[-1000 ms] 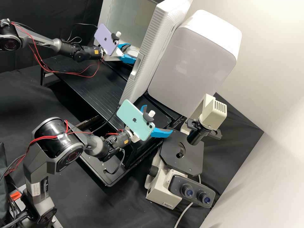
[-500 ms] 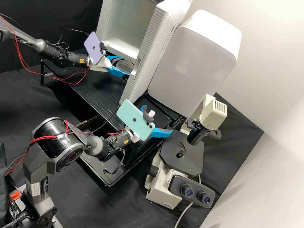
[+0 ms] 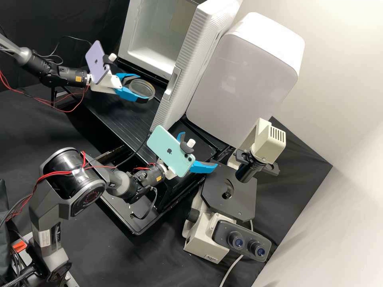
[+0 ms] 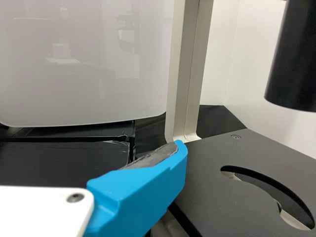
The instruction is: Take the petri dish out of the incubator
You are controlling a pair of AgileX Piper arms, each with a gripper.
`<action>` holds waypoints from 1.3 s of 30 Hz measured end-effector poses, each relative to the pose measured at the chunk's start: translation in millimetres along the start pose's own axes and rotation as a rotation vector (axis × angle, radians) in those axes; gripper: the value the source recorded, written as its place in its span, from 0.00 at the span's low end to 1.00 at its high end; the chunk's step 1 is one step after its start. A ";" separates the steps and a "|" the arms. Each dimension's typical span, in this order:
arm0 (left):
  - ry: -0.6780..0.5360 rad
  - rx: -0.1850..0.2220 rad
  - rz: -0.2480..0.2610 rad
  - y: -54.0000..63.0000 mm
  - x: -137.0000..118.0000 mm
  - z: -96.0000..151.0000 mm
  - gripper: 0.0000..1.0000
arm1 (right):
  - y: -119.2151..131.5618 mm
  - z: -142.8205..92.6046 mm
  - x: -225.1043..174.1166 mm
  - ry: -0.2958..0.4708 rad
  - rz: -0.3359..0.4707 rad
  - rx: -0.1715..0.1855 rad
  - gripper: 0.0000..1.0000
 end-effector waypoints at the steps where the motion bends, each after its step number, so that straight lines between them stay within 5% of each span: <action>1: -0.005 0.004 0.002 -1.1 -2.9 0.5 0.00 | 0.0 0.0 0.0 0.000 0.000 0.000 1.00; 16: -0.024 -0.046 -0.053 -27.5 -33.0 0.7 0.00 | 0.0 0.0 0.0 0.000 0.000 0.000 1.00; 39: -0.017 -0.106 -0.038 -35.2 -51.3 6.8 0.00 | 0.0 0.0 0.0 0.000 0.000 0.000 1.00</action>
